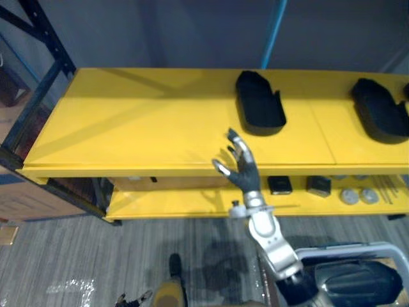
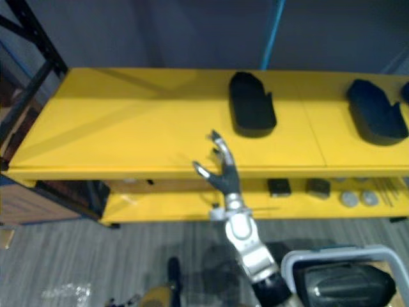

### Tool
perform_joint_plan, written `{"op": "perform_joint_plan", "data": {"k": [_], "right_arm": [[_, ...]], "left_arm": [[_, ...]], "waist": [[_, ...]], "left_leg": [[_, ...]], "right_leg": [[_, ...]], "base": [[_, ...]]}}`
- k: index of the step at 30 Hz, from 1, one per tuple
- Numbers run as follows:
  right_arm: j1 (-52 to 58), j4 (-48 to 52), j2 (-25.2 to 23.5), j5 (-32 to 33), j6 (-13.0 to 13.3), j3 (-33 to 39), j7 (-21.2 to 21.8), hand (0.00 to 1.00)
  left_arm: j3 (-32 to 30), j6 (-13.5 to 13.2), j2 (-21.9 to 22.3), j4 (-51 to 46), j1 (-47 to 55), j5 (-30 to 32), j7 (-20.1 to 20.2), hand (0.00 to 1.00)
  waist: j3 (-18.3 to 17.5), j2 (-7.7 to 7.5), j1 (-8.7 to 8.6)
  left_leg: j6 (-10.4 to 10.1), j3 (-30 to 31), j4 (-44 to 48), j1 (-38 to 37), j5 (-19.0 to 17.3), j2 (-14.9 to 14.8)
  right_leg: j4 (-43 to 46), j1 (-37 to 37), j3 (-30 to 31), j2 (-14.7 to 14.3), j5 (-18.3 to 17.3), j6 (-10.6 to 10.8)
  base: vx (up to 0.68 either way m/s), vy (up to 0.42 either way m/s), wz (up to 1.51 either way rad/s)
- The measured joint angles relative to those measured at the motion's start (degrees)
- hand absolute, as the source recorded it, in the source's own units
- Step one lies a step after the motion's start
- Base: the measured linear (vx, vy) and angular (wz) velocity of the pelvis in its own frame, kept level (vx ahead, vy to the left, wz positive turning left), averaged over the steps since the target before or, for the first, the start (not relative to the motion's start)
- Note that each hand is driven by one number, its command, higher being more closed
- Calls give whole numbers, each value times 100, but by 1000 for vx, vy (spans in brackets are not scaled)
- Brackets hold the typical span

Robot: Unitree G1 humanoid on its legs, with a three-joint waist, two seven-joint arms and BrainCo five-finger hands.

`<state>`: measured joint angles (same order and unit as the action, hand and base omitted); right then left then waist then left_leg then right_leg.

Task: Walk over and take plastic housings, then place them on the shelf

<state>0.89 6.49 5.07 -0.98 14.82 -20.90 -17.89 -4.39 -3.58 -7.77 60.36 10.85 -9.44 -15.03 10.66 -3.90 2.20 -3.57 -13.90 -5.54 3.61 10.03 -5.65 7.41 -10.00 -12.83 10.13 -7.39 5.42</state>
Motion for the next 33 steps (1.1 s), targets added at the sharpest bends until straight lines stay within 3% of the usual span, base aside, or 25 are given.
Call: {"op": "perform_joint_plan", "data": {"k": [5, 6, 10, 12, 16, 19, 22, 23, 30, 33], "right_arm": [[818, -74, 43, 402, 172, 1247, -120, 0], [900, -133, 49, 543, 259, 1500, -161, 0], [1298, -782, 88, 744, 399, 2471, -419, 0], [1375, -1137, 80, 743, 397, 2596, -534, 0], [1408, -2025, -124, 743, 308, 2577, -582, 0], [1334, -2604, -336, 747, 239, 2523, -410, 0], [1173, -3066, -349, 741, 231, 2450, -190, 0], [1003, -3631, -476, 742, 228, 2090, -100, 0], [1037, -3609, -494, 747, 229, 2107, -95, 0], [998, -3506, -456, 816, 235, 2215, -85, 0]], "left_arm": [[3, -7, -75, 51, -3, 300, 9, 0], [4, -8, -66, 56, -24, 300, 10, 0], [115, -20, 55, 43, -132, 298, 60, 0], [132, -22, 49, 28, -213, 290, 59, 0], [351, -25, -76, -82, -318, 260, 55, 0], [480, 6, -238, -84, -387, 258, 45, 0], [567, 57, -292, -82, -383, 260, 29, 0], [298, 119, -209, -81, -196, 262, -29, 0], [239, 107, -275, -86, -123, 240, -2, 0], [35, 60, -233, -174, -57, -48, 55, 0]], "waist": [[-73, 35, -180], [-90, 12, -222], [-196, 279, -469], [-211, 303, -510], [-239, 177, -475], [-229, -38, -430], [-247, -100, -427], [-215, -196, -316], [-267, -252, -317], [-274, -230, -313]], "left_leg": [[-90, -276, 0, -41, 62, -163], [-128, -339, 0, -40, 97, -177], [-153, -417, 1, -46, 117, -298], [-166, -433, 1, -51, 125, -312], [-178, -475, 0, -45, 129, -290], [-172, -445, 1, -57, 113, -230], [-204, -421, 0, -166, 28, -223], [-125, -231, -1, -280, -199, -246], [-91, -288, 0, -347, -254, -214], [-92, -248, 1, -241, -253, -188]], "right_leg": [[-272, 21, 239, -139, -60, 21], [-356, 25, 284, -133, -124, 122], [-297, 152, 401, -221, -166, 117], [-293, 170, 422, -230, -167, 116], [-288, 187, 451, -201, -140, 160], [-254, 121, 418, -158, -123, 186], [-119, 85, 408, -150, -77, 233], [115, 41, 264, -207, 374, 28], [219, 100, 352, -154, 461, 31], [166, 195, 342, -143, 459, 31]], "base": [[-92, -34, -32], [-125, -71, -34], [-51, -35, -17], [19, -16, -7], [61, -7, -3], [79, 3, 6], [56, 22, 6], [12, 37, -3], [-2, 33, -6], [-46, 8, -2]]}}
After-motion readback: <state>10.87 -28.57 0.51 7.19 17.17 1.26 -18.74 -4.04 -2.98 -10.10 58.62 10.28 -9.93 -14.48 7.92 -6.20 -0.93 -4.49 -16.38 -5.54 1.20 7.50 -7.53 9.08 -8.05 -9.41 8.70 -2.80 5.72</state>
